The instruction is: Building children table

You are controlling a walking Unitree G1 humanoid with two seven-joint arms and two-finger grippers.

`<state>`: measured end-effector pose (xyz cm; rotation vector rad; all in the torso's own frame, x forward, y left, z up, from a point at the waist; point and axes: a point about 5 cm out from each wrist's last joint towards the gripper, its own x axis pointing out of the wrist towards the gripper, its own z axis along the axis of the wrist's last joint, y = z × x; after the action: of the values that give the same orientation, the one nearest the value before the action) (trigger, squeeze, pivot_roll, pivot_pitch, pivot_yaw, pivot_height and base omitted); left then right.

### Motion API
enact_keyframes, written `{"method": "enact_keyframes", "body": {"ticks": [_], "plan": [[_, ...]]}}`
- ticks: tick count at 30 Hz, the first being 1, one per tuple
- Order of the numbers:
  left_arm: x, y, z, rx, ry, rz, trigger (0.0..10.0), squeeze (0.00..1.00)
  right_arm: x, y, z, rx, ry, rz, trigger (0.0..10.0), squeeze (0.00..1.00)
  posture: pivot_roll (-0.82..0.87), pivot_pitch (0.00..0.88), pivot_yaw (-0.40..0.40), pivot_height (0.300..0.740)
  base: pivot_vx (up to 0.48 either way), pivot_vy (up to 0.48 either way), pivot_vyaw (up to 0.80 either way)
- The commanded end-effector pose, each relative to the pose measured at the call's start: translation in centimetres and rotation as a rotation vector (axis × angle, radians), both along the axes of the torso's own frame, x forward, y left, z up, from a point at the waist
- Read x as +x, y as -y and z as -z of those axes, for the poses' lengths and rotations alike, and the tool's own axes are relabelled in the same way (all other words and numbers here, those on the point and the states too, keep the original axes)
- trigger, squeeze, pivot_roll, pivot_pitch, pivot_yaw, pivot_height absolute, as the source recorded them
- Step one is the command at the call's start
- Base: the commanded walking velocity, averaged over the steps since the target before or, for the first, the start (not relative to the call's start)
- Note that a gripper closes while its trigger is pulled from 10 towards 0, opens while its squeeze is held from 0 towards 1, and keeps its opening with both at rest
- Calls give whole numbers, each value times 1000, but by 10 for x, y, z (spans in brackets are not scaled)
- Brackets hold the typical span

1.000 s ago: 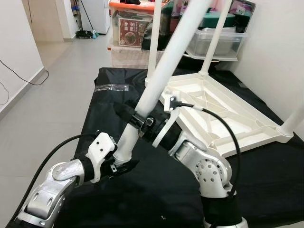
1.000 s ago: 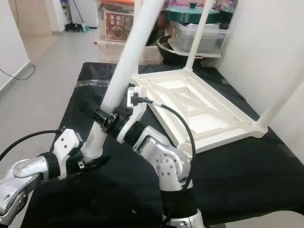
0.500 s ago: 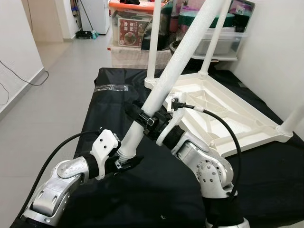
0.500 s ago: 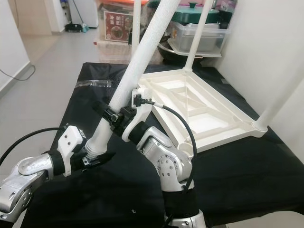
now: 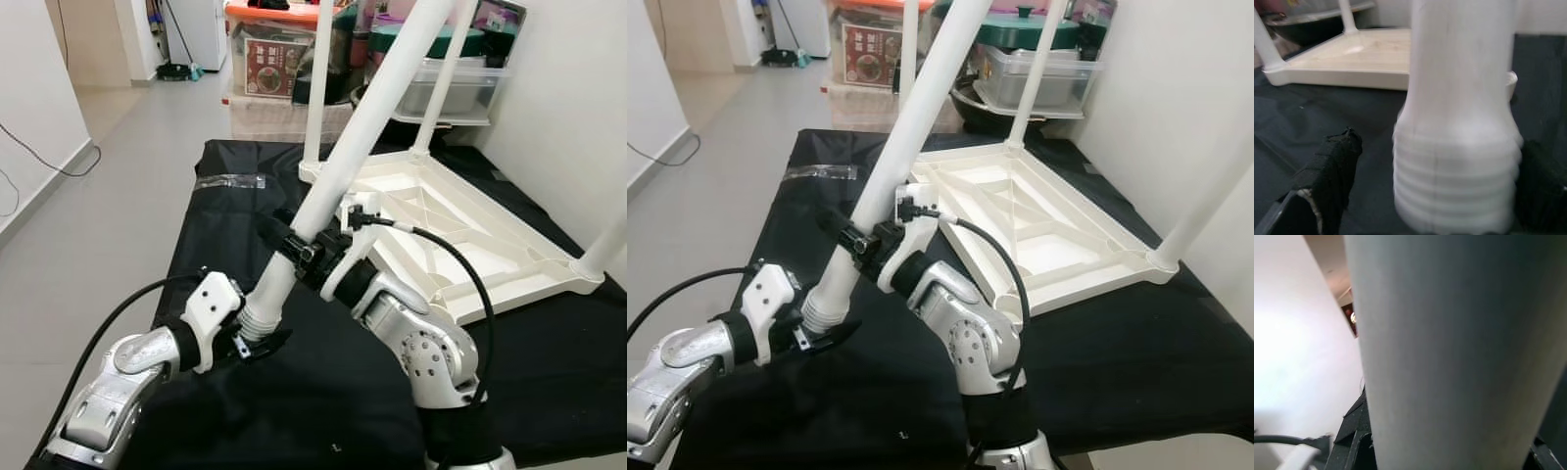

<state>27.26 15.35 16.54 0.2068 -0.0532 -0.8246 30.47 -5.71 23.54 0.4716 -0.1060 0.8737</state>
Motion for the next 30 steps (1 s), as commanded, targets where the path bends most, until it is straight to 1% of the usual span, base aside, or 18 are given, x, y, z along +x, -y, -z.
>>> {"method": "enact_keyframes", "body": {"ticks": [1, 4, 6, 7, 8, 9, 11, 12, 13, 14, 15, 16, 17, 18, 19, 21, 26, 30], "plan": [[1, -6, -4, -35, 11, -36, 10000, 1000, 5, 10, -4, -4, 29, 38, 0, 0, 73, 0, -88, 740, 0, 0, 0], [-1, -7, -5, -56, 8, -43, 10000, 1000, 10, 18, -7, -19, 46, 60, 0, 0, 76, 0, -90, 740, 0, 0, 0], [-5, -11, -4, -82, -10, -69, 10000, 1000, 24, 45, -17, -72, 93, 144, 0, 0, 78, 0, -98, 740, 0, 0, 0], [-5, -11, -4, -82, -10, -69, 10000, 1000, 24, 45, -17, -72, 93, 144, 0, 0, 78, 0, -98, 740, 0, 0, 0], [-8, -13, -3, -86, -20, -81, 10000, 1000, 34, 65, -24, -108, 122, 199, 0, 0, 75, 0, -101, 740, 0, 0, 0], [-8, -13, -3, -86, -20, -81, 10000, 1000, 34, 65, -24, -108, 122, 199, 0, 0, 75, 0, -101, 740, 0, 0, 0], [-15, -16, 2, -88, -36, -90, 10000, 1000, 42, 90, -36, -152, 159, 265, 0, 0, 76, 0, -107, 740, 0, 0, 0], [-15, -16, 2, -88, -36, -90, 10000, 1000, 42, 90, -36, -152, 159, 265, 0, 0, 76, 0, -107, 740, 0, 0, 0], [-19, -17, 3, -102, -43, -103, 10000, 110, 45, 104, -41, -195, 186, 300, 0, 0, 78, 0, -110, 740, 0, 0, 0], [-19, -17, 3, -102, -43, -103, 10000, 110, 45, 104, -41, -195, 186, 300, 0, 0, 78, 0, -110, 740, 0, 0, 0], [-22, -18, 5, -107, -48, -117, 10000, 0, 48, 116, -44, -229, 202, 331, 0, 0, 78, 0, -111, 740, 0, 0, 0], [-22, -18, 5, -107, -48, -117, 10000, 0, 48, 116, -44, -229, 202, 331, 0, 0, 78, 0, -111, 740, 0, 0, 0], [-25, -19, 7, -114, -53, -129, 10000, 0, 50, 126, -47, -258, 213, 358, 0, 0, 78, 0, -111, 740, 0, 0, 0], [-25, -19, 7, -114, -53, -129, 10000, 0, 50, 126, -47, -258, 213, 358, 0, 0, 78, 0, -111, 740, 0, 0, 0], [-26, -19, 8, -120, -59, -137, 10000, 0, 52, 134, -48, -278, 218, 379, 0, 0, 80, 0, -115, 740, 0, 0, 0], [-28, -19, 9, -127, -66, -142, 10000, 0, 55, 141, -49, -284, 216, 395, 0, 0, 80, 0, -114, 740, 0, 0, 0], [-29, -14, 10, -136, -79, -130, 10000, 0, 56, 141, -39, -300, 205, 391, 0, 0, 83, 0, -107, 740, 0, 0, 0], [-29, -15, 8, -131, -78, -133, 10000, 0, 59, 141, -35, -302, 202, 376, 0, 0, 84, 0, -102, 740, 0, 0, 0]]}}
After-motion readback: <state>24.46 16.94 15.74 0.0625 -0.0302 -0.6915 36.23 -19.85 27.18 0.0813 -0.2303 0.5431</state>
